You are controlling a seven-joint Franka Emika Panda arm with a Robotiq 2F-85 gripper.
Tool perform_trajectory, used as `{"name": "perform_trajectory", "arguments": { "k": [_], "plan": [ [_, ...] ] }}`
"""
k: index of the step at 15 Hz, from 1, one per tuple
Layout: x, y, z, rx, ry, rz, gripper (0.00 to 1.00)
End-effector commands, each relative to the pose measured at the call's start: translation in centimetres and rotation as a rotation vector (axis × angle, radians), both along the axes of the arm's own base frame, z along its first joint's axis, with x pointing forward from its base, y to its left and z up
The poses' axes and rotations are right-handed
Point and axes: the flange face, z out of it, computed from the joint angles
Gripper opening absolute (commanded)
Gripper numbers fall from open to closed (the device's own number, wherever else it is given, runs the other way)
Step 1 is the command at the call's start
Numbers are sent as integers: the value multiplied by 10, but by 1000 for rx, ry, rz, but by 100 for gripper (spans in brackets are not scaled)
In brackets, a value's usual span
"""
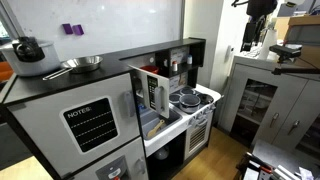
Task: Cover the pot with the lid
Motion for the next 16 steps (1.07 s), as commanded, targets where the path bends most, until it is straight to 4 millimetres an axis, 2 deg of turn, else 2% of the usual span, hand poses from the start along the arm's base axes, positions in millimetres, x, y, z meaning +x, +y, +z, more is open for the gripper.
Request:
{"name": "perform_trajectory", "arguments": {
  "k": [1,8,12,16],
  "plan": [
    [0,0,1,1,1,0,100],
    [0,0,1,1,1,0,100],
    [3,-25,-17,47,-31,-5,100],
    [14,-63,-48,96,-84,-31,100]
  ]
}}
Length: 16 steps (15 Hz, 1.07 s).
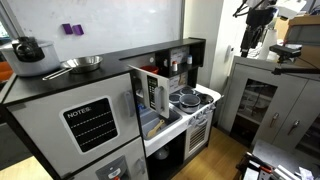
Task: Cover the pot with the lid
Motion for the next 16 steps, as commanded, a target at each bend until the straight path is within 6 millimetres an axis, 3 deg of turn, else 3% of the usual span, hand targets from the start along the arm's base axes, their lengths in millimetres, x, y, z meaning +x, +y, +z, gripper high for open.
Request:
{"name": "perform_trajectory", "arguments": {
  "k": [1,4,12,16],
  "plan": [
    [15,-23,-21,44,-46,5,100],
    [30,-40,-42,89,-75,-3,100],
    [69,-68,-121,166,-42,6,100],
    [67,-60,-130,170,-21,-8,100]
  ]
}}
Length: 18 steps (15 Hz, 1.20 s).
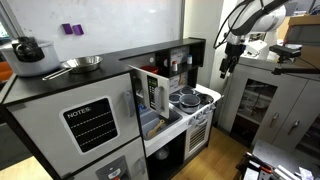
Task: Cover the pot with the lid
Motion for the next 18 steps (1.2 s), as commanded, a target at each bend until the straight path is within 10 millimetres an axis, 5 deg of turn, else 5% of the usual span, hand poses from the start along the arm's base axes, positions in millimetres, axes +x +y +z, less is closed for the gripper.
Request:
{"name": "perform_trajectory", "arguments": {
  "k": [1,8,18],
  "plan": [
    [0,0,1,0,-1,-1,100],
    [1,-8,-3,2,-6,-1,100],
    [29,-88,-43,33,-62,49,100]
  ]
}}
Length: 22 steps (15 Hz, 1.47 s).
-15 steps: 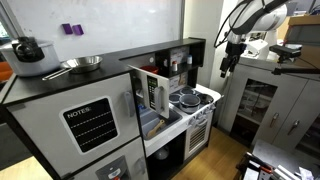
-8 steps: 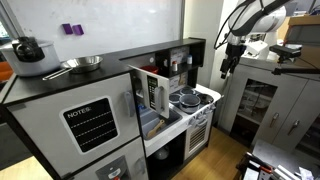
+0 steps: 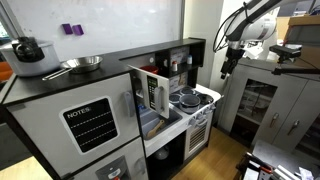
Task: Cover the pot with the lid
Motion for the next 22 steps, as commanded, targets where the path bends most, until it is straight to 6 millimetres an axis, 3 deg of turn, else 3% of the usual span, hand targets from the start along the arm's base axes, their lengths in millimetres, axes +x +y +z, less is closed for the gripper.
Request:
{"name": "perform_trajectory", "arguments": {
  "k": [1,6,10,22],
  "plan": [
    [25,-24,-13,45,-31,24,100],
    [63,-35,-40,115,-71,-14,100],
    [83,-28,-67,156,-70,-54,100],
    [84,-1,-104,208,-30,-168,100]
  ]
}}
